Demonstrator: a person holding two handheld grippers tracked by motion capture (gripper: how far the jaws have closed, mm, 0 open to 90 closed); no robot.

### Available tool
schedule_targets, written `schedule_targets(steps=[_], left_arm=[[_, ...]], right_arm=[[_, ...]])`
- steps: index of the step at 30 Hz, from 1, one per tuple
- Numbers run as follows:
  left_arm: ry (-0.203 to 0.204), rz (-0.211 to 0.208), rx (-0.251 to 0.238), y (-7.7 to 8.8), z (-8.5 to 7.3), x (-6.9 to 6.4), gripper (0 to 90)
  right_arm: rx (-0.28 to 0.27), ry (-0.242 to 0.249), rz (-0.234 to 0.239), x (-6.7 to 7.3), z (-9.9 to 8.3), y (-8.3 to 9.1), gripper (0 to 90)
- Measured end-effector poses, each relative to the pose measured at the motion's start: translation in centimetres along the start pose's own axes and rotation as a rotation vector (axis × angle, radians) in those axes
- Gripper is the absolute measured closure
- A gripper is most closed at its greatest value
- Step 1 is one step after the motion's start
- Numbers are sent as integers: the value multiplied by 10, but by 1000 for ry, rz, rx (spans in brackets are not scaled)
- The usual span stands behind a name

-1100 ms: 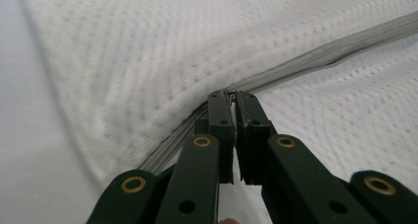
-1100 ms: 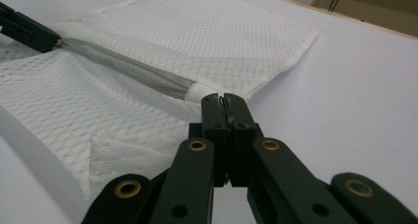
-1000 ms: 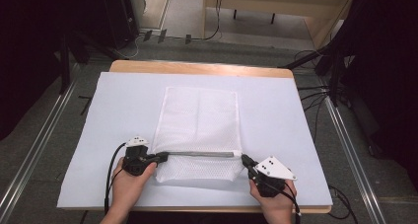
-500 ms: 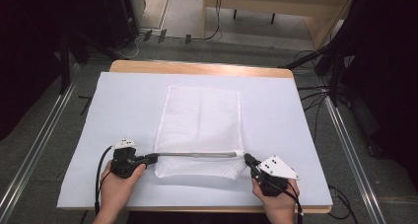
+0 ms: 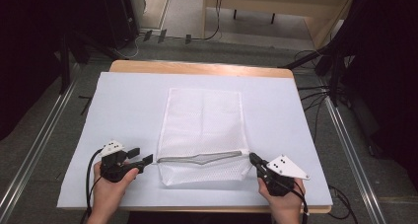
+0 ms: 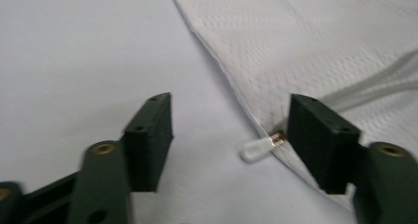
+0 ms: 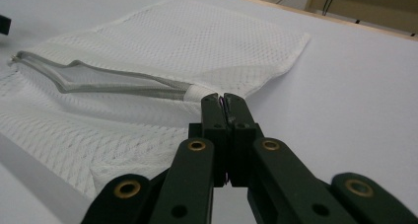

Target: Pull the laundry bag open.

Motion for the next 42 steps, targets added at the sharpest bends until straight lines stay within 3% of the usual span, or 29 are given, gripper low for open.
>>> schedule_targets(steps=[3, 4, 5, 6, 8, 11, 16, 18, 23, 28, 30, 31, 32, 36, 42], left_arm=[[-17, 30, -16, 1, 2, 4, 227], [-22, 50, -27, 2, 3, 6, 152], [-24, 57, -32, 3, 4, 7, 135], [-23, 53, -44, 4, 5, 8, 133], [-44, 46, -54, 7, 6, 10, 113], [-70, 35, -59, 10, 6, 14, 99], [-65, 31, -79, 16, 7, 19, 99], [-71, 33, -79, 17, 7, 20, 99], [-71, 59, -75, 18, 6, 27, 99], [-73, 71, -86, 25, 6, 35, 92], [-77, 77, -84, 25, 5, 36, 91], [-80, 84, -84, 27, 5, 39, 82], [-80, 84, -84, 27, 5, 39, 81], [-74, 96, -97, 32, 5, 46, 72], [-62, 118, -130, 40, 7, 55, 70]], right_arm=[[2, -1, 11, 0, -1, 0, 900], [1, -10, 27, -1, -1, 0, 872], [-1, -15, 37, -1, -1, 0, 830], [-5, -16, 46, -1, -1, 0, 709], [-19, -7, 10, -5, 0, 1, 441], [8, -34, -15, -14, -3, 4, 172], [22, -54, 14, -30, -7, 12, 4], [27, -71, 24, -37, -9, 14, 0], [27, -94, -8, -57, -14, 18, 0], [13, -136, -45, -87, -21, 27, 0], [14, -140, -55, -92, -23, 29, 0], [10, -143, -68, -103, -26, 33, 0], [10, -143, -68, -103, -26, 33, 0], [4, -177, -109, -126, -34, 43, 0], [-16, -218, -143, -145, -40, 53, 0]])
Point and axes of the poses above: each handheld gripper's, and its own axes: y roughly backward along the jaws, z roughly out of its top, x roughly to its left, the point moved 7 cm from there along -y, roughly forward along the jaws, and after that the axes turned 2 degrees about -x, right-handed, at the moved point
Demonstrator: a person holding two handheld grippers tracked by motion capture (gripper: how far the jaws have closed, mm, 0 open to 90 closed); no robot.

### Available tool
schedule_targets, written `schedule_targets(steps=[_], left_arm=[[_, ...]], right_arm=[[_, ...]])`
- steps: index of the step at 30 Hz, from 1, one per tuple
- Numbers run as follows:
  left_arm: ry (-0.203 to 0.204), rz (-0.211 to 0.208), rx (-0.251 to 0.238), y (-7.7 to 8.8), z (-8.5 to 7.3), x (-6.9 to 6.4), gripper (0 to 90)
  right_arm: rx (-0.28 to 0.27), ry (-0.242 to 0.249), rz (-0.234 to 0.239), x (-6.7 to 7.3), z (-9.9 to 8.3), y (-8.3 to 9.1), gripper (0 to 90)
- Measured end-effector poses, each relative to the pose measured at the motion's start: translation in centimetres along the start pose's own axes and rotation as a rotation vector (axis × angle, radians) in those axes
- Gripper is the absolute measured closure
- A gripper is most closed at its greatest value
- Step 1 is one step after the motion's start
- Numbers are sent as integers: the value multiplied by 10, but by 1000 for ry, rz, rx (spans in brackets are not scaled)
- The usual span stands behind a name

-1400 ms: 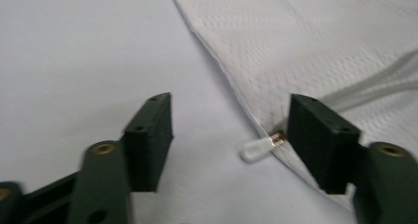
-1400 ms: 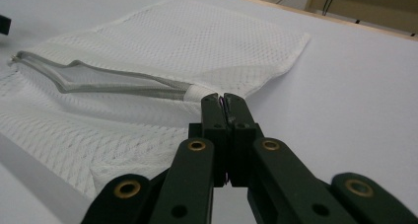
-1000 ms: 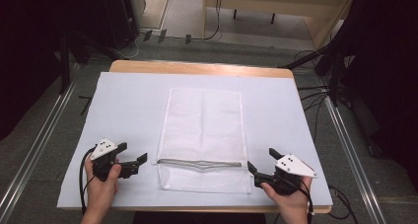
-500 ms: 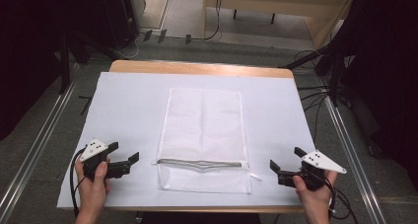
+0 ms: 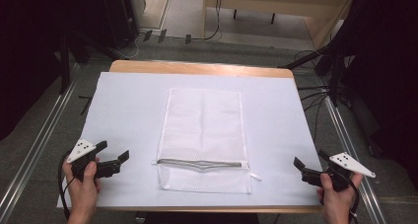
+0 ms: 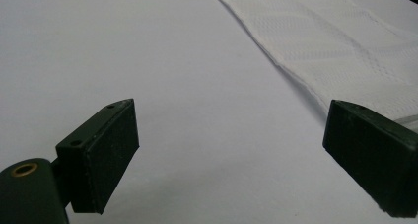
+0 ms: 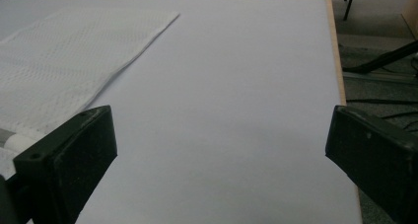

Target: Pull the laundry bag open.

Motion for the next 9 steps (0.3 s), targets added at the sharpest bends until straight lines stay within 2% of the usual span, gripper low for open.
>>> schedule_targets(steps=[2, 9], left_arm=[[1, 4, 0, 0, 0, 2, 70], [-11, 16, 11, -2, -2, 3, 66]], right_arm=[[0, -13, -8, -3, -1, 1, 0], [12, -3, -12, -3, -2, -3, 0]])
Point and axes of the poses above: each handheld gripper's, and its own axes: y roughly backward along the jaws, z roughly out of its top, x roughly to its left, the point moved 7 cm from there along -y, roughly forward along the jaws, and after that the axes turned 2 degrees about -x, right-handed, at the moved point
